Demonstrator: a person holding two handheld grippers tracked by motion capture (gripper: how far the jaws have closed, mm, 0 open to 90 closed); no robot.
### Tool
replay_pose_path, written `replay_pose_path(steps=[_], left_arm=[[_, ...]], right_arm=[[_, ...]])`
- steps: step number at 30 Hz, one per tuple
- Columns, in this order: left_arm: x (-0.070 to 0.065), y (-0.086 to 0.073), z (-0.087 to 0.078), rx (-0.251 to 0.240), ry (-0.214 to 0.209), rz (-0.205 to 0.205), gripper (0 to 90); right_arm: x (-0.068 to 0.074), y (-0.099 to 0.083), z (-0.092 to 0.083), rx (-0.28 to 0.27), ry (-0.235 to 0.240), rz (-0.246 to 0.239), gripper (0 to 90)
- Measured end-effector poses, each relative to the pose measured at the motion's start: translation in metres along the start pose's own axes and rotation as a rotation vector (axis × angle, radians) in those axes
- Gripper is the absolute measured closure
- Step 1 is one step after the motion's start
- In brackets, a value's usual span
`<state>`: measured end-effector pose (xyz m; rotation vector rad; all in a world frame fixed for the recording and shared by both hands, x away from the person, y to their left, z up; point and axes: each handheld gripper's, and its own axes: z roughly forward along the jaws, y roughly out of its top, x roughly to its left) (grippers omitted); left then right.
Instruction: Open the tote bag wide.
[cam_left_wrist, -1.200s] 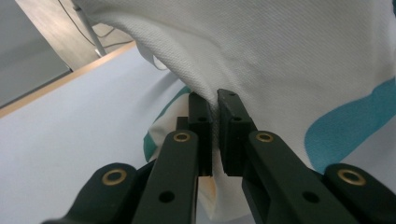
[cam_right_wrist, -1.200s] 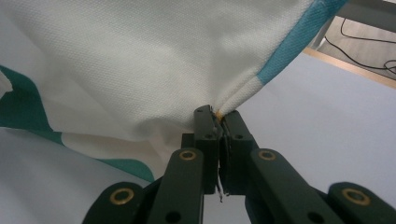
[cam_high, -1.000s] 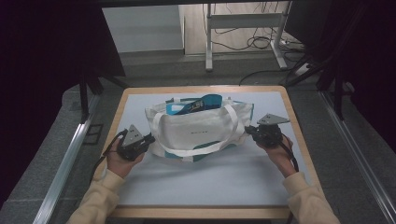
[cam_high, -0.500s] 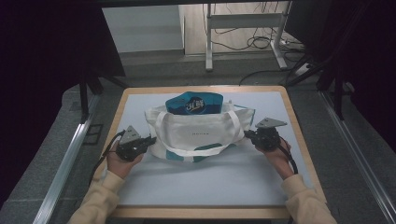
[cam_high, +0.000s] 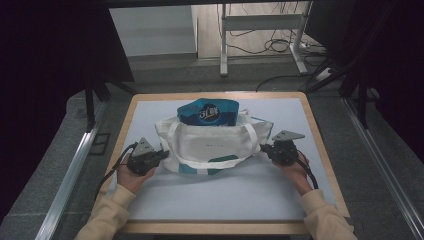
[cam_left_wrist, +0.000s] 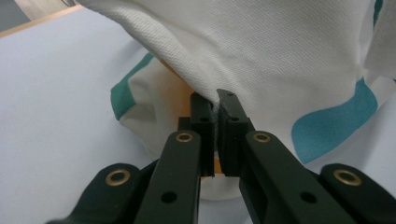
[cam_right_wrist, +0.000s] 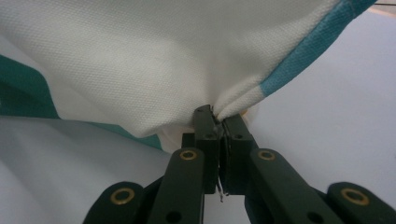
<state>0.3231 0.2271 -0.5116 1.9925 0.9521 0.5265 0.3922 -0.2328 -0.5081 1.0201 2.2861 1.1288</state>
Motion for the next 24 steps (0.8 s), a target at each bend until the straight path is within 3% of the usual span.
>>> replay_pose_path(steps=[11,24], left_arm=[[-0.007,-0.007,0.016,0.083,0.002,0.032,86.8],[-0.007,-0.007,0.020,0.103,0.003,0.030,86.5]], right_arm=[[0.002,-0.005,0.004,0.042,-0.002,0.007,86.5],[0.001,-0.006,0.005,0.058,0.002,0.019,85.9]])
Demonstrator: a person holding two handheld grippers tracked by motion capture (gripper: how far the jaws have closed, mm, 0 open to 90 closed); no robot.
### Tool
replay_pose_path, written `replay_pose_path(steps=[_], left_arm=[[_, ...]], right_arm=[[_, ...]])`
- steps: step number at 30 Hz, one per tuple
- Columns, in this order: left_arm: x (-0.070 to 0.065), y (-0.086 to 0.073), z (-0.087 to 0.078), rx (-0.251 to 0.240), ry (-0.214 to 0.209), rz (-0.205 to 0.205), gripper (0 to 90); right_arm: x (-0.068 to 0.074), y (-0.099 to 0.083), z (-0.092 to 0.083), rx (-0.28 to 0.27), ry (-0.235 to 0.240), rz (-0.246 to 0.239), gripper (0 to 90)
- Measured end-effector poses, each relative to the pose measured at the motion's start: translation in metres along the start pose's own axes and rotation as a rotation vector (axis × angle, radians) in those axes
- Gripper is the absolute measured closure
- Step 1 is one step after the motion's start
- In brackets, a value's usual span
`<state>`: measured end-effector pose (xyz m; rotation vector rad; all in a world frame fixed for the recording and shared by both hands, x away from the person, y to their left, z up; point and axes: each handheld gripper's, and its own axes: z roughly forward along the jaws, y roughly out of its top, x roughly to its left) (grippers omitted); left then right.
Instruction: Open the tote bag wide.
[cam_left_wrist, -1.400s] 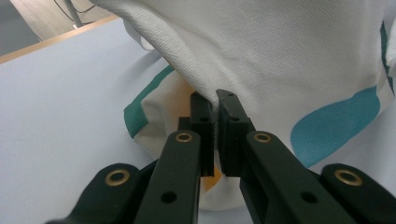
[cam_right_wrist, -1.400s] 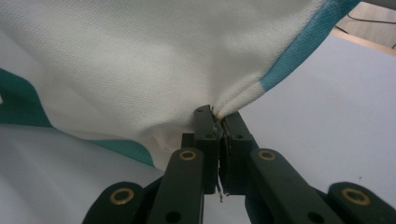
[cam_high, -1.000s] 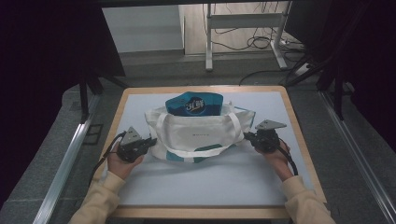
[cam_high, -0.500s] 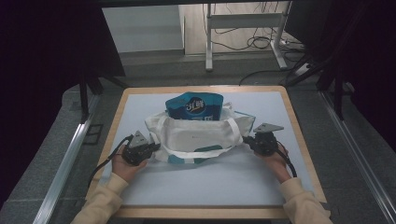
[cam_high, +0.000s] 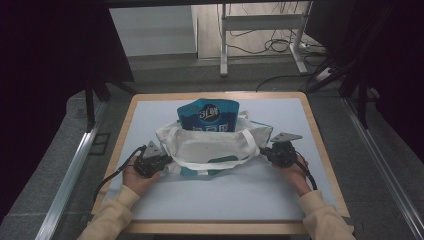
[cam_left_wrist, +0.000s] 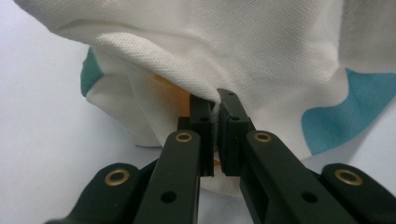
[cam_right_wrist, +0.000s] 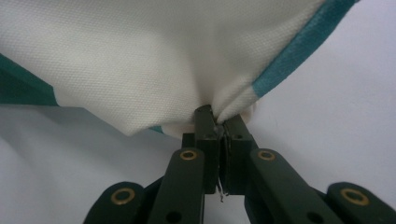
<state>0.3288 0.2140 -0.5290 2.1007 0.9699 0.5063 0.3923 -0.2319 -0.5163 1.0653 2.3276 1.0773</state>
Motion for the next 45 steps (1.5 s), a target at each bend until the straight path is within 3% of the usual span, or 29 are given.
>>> replay_pose_path(steps=[2,5,6,9,11,14,15,17,19,20,21,22,23,24,25,26,27,28,30,33,38,40,45], left_arm=[[0.000,0.000,-0.002,-0.011,0.000,-0.006,85.9],[0.002,0.002,-0.007,-0.030,-0.002,-0.025,84.6],[0.003,0.003,-0.010,-0.042,-0.005,-0.035,81.1],[0.004,0.004,-0.016,-0.067,-0.007,-0.049,75.9],[0.006,0.005,-0.023,-0.088,-0.023,-0.066,63.6],[0.008,0.005,-0.036,-0.134,-0.022,-0.085,53.2],[0.012,0.004,-0.048,-0.167,-0.024,-0.111,49.9],[0.013,0.004,-0.056,-0.191,-0.020,-0.126,47.8],[0.014,0.006,-0.068,-0.224,-0.007,-0.127,52.5],[0.014,0.007,-0.075,-0.246,0.003,-0.126,52.5],[0.014,0.014,-0.086,-0.274,0.013,-0.133,67.4],[0.014,0.014,-0.086,-0.274,0.013,-0.133,73.8],[0.015,0.020,-0.092,-0.284,0.008,-0.130,80.3],[0.015,0.024,-0.094,-0.291,0.006,-0.130,80.3],[0.016,0.035,-0.099,-0.308,0.006,-0.127,86.1],[0.016,0.035,-0.099,-0.308,0.006,-0.127,87.1],[0.018,0.049,-0.101,-0.317,0.009,-0.122,88.0],[0.018,0.049,-0.101,-0.317,0.009,-0.122,88.3],[0.022,0.064,-0.099,-0.318,0.013,-0.121,88.5],[0.030,0.086,-0.089,-0.300,-0.012,-0.137,89.9],[0.040,0.107,-0.063,-0.223,-0.027,-0.134,90.0],[0.045,0.109,-0.052,-0.190,-0.058,-0.148,90.0],[0.047,0.106,-0.042,-0.150,-0.088,-0.150,90.0]], right_arm=[[-0.003,0.000,-0.002,-0.013,0.012,0.019,81.2],[-0.005,0.001,-0.005,-0.025,-0.007,0.020,70.1],[-0.007,0.001,-0.009,-0.043,-0.009,0.030,63.7],[-0.010,0.002,-0.015,-0.075,-0.011,0.056,56.2],[-0.010,0.004,-0.026,-0.116,0.004,0.065,52.3],[-0.010,0.006,-0.038,-0.146,0.003,0.070,50.4],[-0.010,0.007,-0.042,-0.161,0.002,0.079,50.4],[-0.011,0.008,-0.047,-0.175,0.002,0.084,50.5],[-0.013,0.011,-0.062,-0.211,0.002,0.086,58.9],[-0.013,0.011,-0.062,-0.211,0.002,0.086,58.9],[-0.015,0.014,-0.070,-0.229,0.002,0.076,69.3],[-0.015,0.014,-0.070,-0.229,0.002,0.076,69.3],[-0.016,0.022,-0.078,-0.249,0.002,0.075,78.8],[-0.016,0.022,-0.078,-0.249,0.002,0.075,78.8],[-0.017,0.032,-0.083,-0.266,0.003,0.069,84.4],[-0.017,0.032,-0.083,-0.266,0.003,0.069,84.4],[-0.017,0.044,-0.087,-0.279,0.007,0.054,87.1],[-0.017,0.044,-0.087,-0.279,0.007,0.054,87.1],[-0.014,0.061,-0.088,-0.287,0.014,0.033,88.1],[-0.009,0.087,-0.082,-0.271,0.036,0.002,88.4],[0.004,0.119,-0.049,-0.206,0.070,-0.042,88.6],[0.006,0.120,-0.041,-0.184,0.076,-0.043,88.6],[0.010,0.117,-0.025,-0.134,0.084,-0.049,88.7]])
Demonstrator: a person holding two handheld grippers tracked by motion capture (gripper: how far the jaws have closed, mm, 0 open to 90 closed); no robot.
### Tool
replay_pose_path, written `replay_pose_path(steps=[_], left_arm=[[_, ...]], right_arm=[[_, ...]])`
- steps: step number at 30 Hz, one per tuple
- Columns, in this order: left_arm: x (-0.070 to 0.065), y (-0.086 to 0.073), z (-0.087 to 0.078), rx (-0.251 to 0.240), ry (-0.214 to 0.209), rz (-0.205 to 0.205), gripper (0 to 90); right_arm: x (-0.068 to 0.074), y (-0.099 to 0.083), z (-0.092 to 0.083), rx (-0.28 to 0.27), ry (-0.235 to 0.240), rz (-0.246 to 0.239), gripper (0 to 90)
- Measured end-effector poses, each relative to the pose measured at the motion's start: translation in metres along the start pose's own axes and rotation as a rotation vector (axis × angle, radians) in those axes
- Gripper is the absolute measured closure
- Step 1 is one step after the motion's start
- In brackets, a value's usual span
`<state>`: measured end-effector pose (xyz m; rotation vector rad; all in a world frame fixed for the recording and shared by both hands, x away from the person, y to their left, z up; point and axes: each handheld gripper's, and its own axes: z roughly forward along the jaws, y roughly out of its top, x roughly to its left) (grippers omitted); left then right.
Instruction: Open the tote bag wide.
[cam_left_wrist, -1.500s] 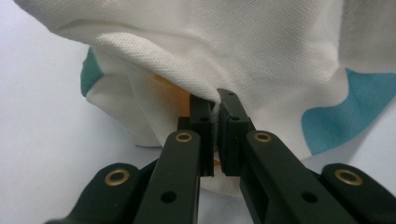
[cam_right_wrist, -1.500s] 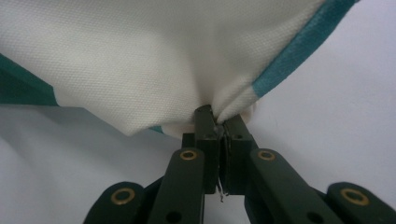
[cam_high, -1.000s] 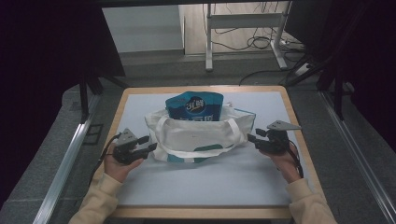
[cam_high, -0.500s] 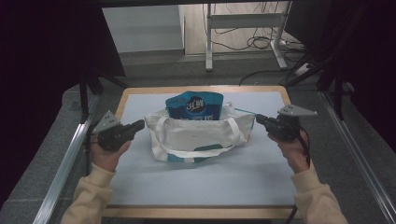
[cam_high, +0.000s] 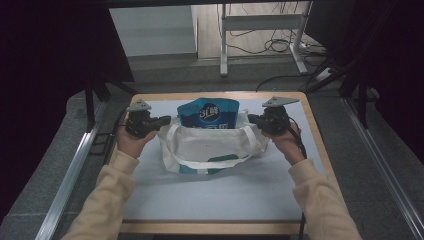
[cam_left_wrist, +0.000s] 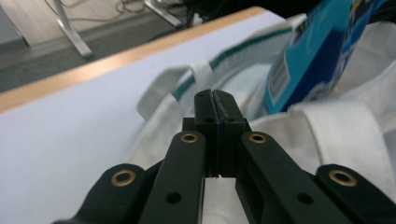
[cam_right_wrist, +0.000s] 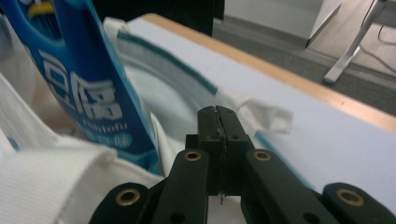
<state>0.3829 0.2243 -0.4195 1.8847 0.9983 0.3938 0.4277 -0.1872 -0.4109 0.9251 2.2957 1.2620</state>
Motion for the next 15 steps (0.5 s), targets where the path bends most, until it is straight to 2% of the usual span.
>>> replay_pose_path(steps=[6,10,11,15], left_arm=[[-0.001,-0.020,-0.007,-0.004,-0.031,-0.019,90.0],[-0.005,-0.036,-0.009,0.013,-0.035,-0.018,90.0],[-0.005,-0.039,-0.009,0.016,-0.039,-0.019,90.0],[-0.008,-0.051,-0.004,0.043,-0.042,-0.018,90.0]], right_arm=[[0.006,-0.021,0.004,0.036,0.014,0.004,88.8],[0.014,-0.036,0.001,0.047,0.026,0.000,88.8],[0.019,-0.044,0.003,0.073,0.029,-0.016,88.8],[0.023,-0.057,0.007,0.104,0.032,-0.021,88.8]])
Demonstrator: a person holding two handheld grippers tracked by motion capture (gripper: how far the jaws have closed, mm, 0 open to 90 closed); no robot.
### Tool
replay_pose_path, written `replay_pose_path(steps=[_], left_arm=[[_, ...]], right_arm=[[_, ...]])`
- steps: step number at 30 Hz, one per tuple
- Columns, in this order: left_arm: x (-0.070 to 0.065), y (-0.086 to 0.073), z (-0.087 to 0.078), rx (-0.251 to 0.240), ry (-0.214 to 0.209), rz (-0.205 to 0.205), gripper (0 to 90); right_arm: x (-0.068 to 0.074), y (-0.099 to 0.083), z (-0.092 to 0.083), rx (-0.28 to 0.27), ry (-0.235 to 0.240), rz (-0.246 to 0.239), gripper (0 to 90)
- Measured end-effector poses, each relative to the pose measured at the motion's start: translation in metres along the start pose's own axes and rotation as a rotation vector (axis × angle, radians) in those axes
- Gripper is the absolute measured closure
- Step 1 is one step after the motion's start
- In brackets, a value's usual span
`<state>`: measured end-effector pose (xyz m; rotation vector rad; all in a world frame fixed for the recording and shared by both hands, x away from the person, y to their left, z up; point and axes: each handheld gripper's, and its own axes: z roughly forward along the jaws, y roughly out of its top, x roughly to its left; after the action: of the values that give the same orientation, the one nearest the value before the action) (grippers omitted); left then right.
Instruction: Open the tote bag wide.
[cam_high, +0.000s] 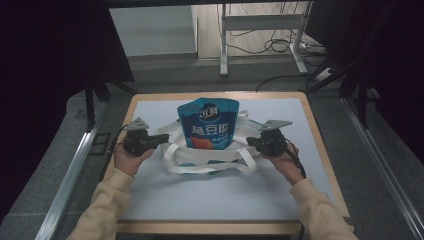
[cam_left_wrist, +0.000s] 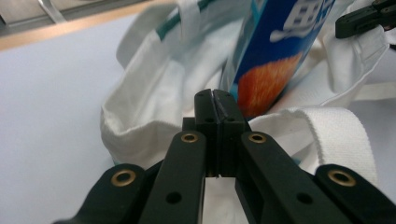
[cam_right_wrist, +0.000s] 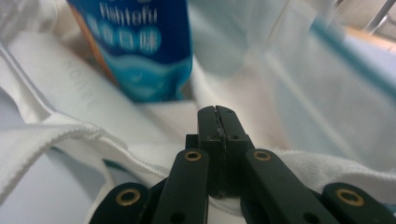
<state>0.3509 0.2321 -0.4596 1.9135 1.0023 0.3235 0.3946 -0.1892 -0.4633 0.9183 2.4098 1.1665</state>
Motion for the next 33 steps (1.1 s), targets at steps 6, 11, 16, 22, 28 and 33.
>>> replay_pose_path(steps=[6,11,16,22,28,33], left_arm=[[-0.001,-0.017,0.016,0.058,-0.002,0.002,90.0],[0.000,-0.030,0.020,0.063,-0.023,-0.024,90.0],[-0.005,-0.039,0.020,0.081,-0.027,-0.012,90.0],[-0.010,-0.050,0.024,0.115,-0.027,-0.002,90.0],[-0.007,-0.045,0.020,0.094,-0.035,-0.026,90.0],[-0.016,-0.023,0.006,0.049,-0.005,0.014,90.0]], right_arm=[[-0.001,-0.015,0.007,0.003,0.012,0.025,88.9],[0.004,-0.029,0.009,0.007,0.029,0.031,88.9],[0.011,-0.042,0.007,0.000,0.050,0.038,89.0],[0.015,-0.053,0.009,0.014,0.059,0.048,89.0],[0.015,-0.050,0.007,0.008,0.054,0.044,88.9],[0.020,-0.028,-0.001,-0.043,0.047,0.024,88.9]])
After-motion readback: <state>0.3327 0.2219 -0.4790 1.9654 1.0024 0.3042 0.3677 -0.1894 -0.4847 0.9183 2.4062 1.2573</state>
